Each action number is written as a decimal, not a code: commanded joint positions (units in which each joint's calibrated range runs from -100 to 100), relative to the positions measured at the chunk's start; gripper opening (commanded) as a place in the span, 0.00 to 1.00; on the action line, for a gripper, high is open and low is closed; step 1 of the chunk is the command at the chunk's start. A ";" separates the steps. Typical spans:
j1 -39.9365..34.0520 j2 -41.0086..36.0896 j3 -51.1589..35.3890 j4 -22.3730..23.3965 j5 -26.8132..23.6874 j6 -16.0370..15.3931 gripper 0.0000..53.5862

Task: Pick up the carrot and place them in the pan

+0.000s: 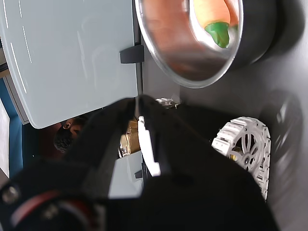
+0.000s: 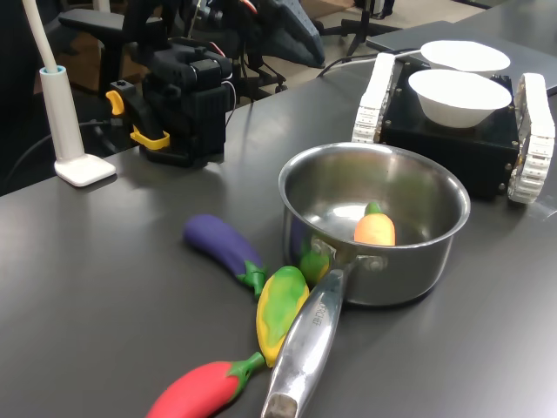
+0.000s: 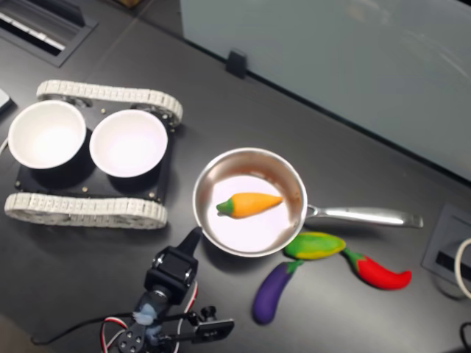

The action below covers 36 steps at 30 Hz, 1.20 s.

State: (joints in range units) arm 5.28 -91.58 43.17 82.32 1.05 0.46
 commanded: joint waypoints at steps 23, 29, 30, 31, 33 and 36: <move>8.14 -3.86 7.58 0.88 1.56 -5.33 0.00; 9.17 -3.86 9.76 2.24 1.76 -5.42 0.00; 9.17 -3.86 9.85 2.84 1.81 -5.42 0.00; 9.17 -3.86 9.85 3.52 1.76 -5.42 0.00; 9.17 -3.86 9.76 4.63 1.66 -5.33 0.00; 9.51 -3.86 8.85 6.76 1.37 -5.33 0.00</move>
State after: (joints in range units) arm 13.64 -95.20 53.94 87.25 2.22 -3.86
